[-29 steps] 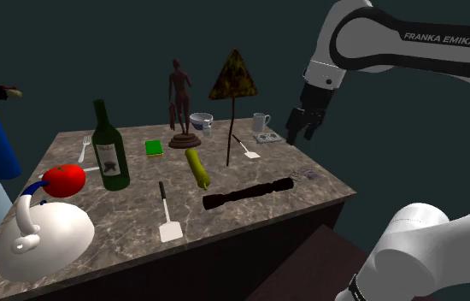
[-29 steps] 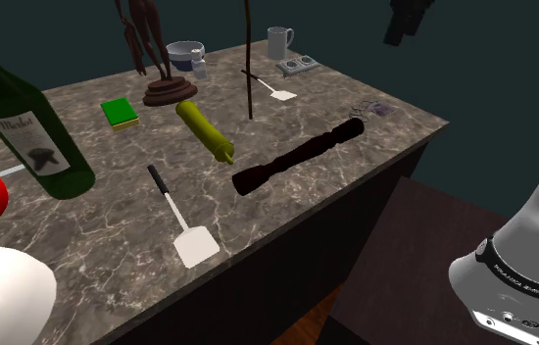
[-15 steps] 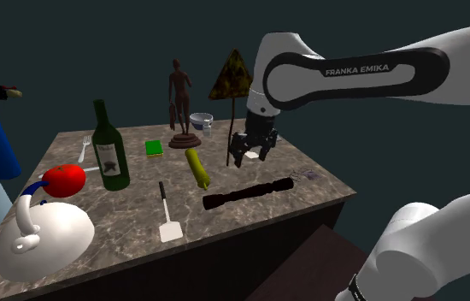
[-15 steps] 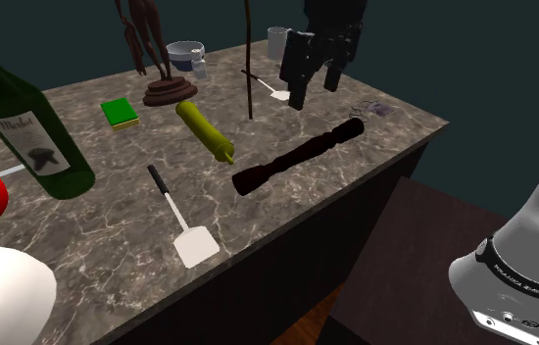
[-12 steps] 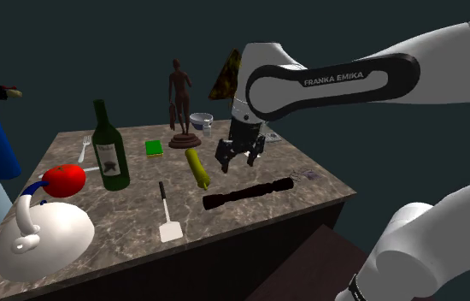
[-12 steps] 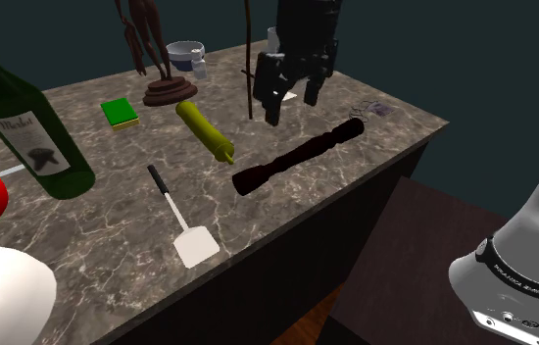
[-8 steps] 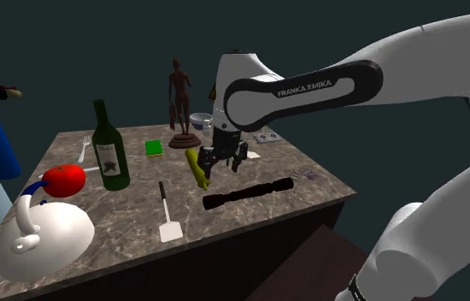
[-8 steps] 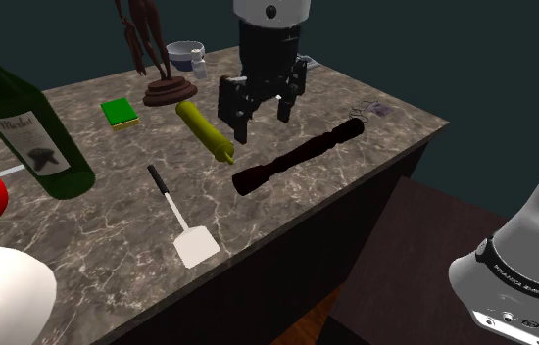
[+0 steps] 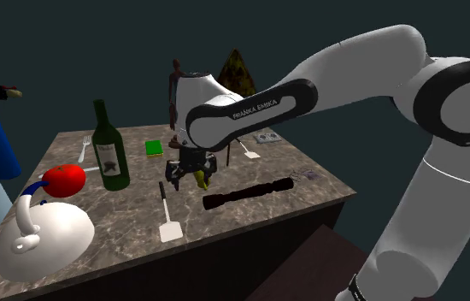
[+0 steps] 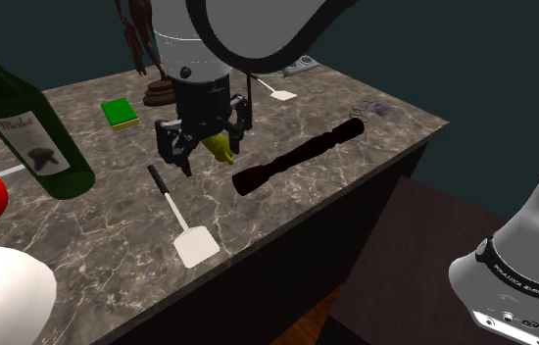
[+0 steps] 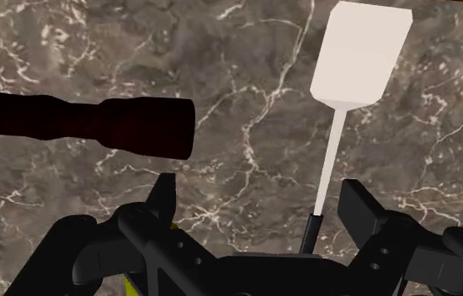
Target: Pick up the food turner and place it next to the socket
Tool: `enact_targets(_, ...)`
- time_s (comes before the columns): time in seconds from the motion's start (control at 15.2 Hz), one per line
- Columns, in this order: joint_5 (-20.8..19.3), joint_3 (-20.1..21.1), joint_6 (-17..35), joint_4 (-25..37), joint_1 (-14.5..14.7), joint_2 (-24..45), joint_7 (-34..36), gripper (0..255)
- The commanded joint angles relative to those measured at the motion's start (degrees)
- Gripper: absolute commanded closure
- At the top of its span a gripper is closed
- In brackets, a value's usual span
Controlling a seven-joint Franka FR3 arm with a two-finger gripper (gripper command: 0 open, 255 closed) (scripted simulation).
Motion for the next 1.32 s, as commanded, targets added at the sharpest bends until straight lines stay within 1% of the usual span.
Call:
enact_targets(0.0, -2.99, 0.5, 0.25, 3.82, 0.98, 4.92, 4.0, 0)
enact_targets(0.2, -7.22, 0.25, -0.07, 10.3, 3.24, 12.41, 9.12, 0)
enact_targets(0.4, -10.78, -0.77, -1.18, 17.74, 6.14, 19.91, 13.32, 0)
enact_targets(0.46, -10.84, -0.88, -1.22, 17.98, 6.3, 20.14, 13.41, 0)
enact_targets(0.92, -12.45, -1.76, 3.26, 16.13, 6.71, 23.01, 14.41, 0)
enact_targets(1.25, -12.45, -1.76, 3.26, 16.13, 6.71, 23.01, 14.41, 0)
